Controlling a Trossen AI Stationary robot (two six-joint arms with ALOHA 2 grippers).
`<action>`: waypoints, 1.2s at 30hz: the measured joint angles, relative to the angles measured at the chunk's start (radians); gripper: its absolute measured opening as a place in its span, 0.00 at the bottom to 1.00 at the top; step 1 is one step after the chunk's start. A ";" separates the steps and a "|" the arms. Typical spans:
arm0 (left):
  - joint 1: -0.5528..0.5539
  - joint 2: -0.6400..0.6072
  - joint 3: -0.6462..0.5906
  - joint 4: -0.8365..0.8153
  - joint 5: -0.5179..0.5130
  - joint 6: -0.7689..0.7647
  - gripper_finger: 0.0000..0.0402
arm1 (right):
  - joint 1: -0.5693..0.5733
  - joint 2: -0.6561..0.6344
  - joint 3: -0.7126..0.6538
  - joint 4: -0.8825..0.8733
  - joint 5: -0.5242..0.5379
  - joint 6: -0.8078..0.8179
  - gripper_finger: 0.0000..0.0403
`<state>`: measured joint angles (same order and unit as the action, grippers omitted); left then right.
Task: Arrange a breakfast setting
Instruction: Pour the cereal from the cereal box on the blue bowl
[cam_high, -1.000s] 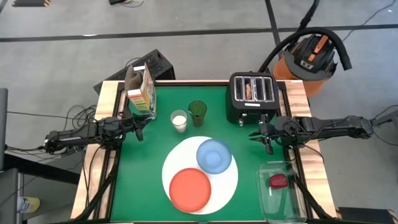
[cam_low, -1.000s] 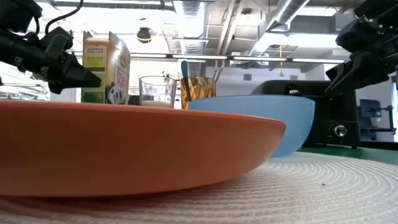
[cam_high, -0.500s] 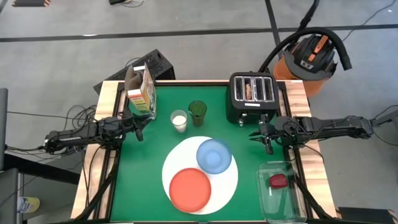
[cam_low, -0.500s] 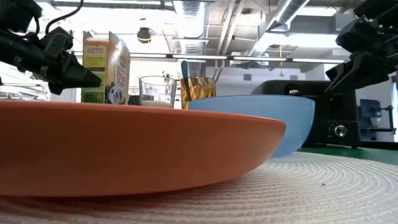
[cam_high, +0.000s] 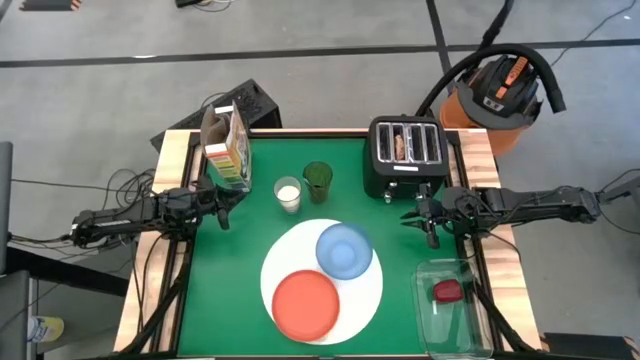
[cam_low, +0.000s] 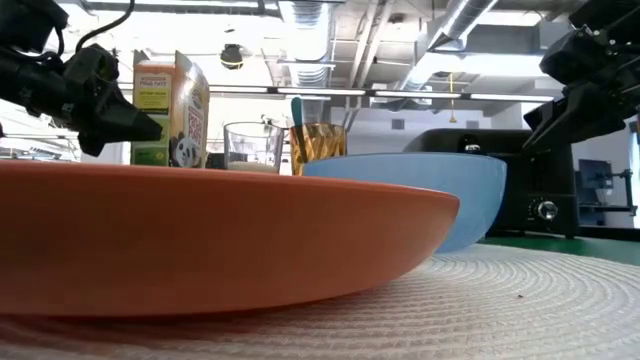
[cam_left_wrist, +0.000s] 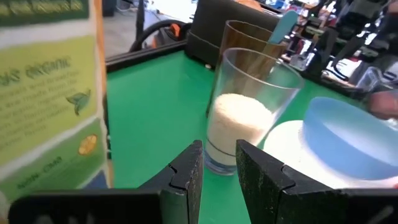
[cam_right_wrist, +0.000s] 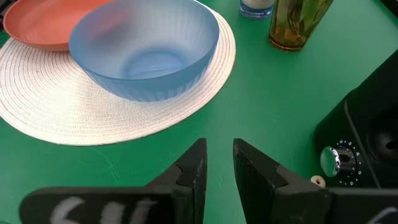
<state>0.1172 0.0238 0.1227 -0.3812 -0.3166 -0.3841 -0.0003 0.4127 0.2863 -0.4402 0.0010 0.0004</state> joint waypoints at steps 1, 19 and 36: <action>0.000 0.000 0.000 -0.004 -0.002 0.001 0.21 | 0.000 0.000 0.000 0.000 0.000 0.000 0.25; 0.000 0.000 0.000 0.001 -0.010 -0.111 0.30 | 0.000 0.000 0.000 0.000 0.000 0.000 0.25; 0.000 0.002 0.000 -0.010 0.101 -0.320 0.95 | 0.000 0.000 0.000 0.000 0.000 0.000 0.25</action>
<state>0.1175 0.0261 0.1230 -0.3908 -0.2152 -0.7044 -0.0006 0.4127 0.2863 -0.4404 0.0010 0.0002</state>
